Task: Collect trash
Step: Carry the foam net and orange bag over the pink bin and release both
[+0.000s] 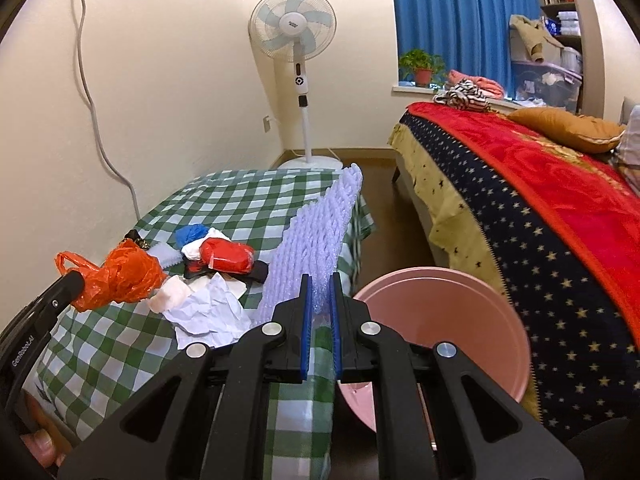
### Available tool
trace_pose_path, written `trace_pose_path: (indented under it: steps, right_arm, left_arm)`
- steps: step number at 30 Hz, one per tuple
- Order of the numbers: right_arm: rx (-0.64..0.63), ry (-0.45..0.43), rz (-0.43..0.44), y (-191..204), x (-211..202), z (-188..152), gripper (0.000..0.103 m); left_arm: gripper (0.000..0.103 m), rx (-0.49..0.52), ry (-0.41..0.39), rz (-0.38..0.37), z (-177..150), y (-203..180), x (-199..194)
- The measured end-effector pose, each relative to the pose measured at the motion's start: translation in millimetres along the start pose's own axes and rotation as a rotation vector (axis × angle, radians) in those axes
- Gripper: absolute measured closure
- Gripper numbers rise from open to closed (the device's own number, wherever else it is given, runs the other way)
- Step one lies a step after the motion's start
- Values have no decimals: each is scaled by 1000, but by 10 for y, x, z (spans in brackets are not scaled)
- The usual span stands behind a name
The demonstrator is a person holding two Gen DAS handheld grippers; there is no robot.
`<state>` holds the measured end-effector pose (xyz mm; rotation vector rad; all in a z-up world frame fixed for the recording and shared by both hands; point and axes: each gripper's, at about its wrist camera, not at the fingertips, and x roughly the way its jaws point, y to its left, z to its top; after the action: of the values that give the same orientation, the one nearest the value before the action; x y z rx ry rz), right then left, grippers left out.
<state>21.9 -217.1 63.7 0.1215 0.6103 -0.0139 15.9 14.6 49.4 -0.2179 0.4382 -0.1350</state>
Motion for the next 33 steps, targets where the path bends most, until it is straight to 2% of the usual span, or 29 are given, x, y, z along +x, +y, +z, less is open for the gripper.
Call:
trace_pose_path:
  steps: [5,18,22,27,33]
  right_arm:
    - [-9,-9,-28,-68,-163,26,94]
    - [21,-44,-109,-564,-463,187,94]
    - [38,-54,-159,-718,-462,162,94]
    - [48,-52,-179,-789,-385,123,94]
    - [73,-30,-212,-845,-254,94,94]
  left_arm:
    - [94,18,-2,-29,0,-94,-51]
    - [94,68,5,-103,-42,-419,-4]
    - [94,87,9,-143,-84,-553,44]
    - [94,127,5,-194,-143,-737,100]
    - [94,159,35,-242,-224,-887,230]
